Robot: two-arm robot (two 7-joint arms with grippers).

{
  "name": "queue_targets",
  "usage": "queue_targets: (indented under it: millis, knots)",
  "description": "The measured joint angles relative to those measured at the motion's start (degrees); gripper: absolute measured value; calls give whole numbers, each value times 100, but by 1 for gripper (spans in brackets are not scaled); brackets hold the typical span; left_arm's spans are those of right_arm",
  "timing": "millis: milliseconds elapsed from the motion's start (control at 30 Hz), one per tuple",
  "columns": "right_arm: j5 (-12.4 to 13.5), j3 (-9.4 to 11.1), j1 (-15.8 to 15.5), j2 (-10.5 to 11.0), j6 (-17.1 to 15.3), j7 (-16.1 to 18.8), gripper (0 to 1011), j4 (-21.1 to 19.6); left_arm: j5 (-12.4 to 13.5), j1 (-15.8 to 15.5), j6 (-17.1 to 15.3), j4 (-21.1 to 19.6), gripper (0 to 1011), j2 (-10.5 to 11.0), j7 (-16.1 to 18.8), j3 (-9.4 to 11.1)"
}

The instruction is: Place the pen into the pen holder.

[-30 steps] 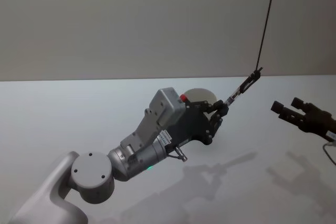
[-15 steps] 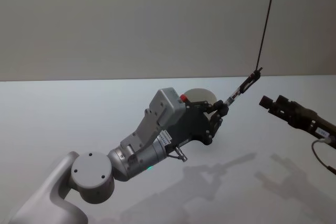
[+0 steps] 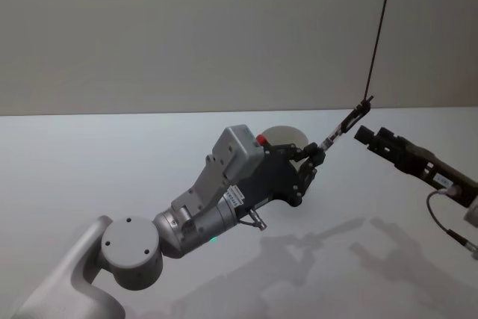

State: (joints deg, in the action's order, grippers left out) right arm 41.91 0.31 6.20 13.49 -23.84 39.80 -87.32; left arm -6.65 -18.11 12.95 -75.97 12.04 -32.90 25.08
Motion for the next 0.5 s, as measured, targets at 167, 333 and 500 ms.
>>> queue_targets:
  millis: [167,333,500]
  knots:
    - [88,-80,55,-53,-1,-86,1002,15,0,0,0,0,136,0,0,0]
    - [140,-142,102,-90,-14,-170,1002,24,0,0,0,0,136,0,0,0]
    - [175,-203,148,-123,-25,-253,1001,42,0,0,0,0,136,0,0,0]
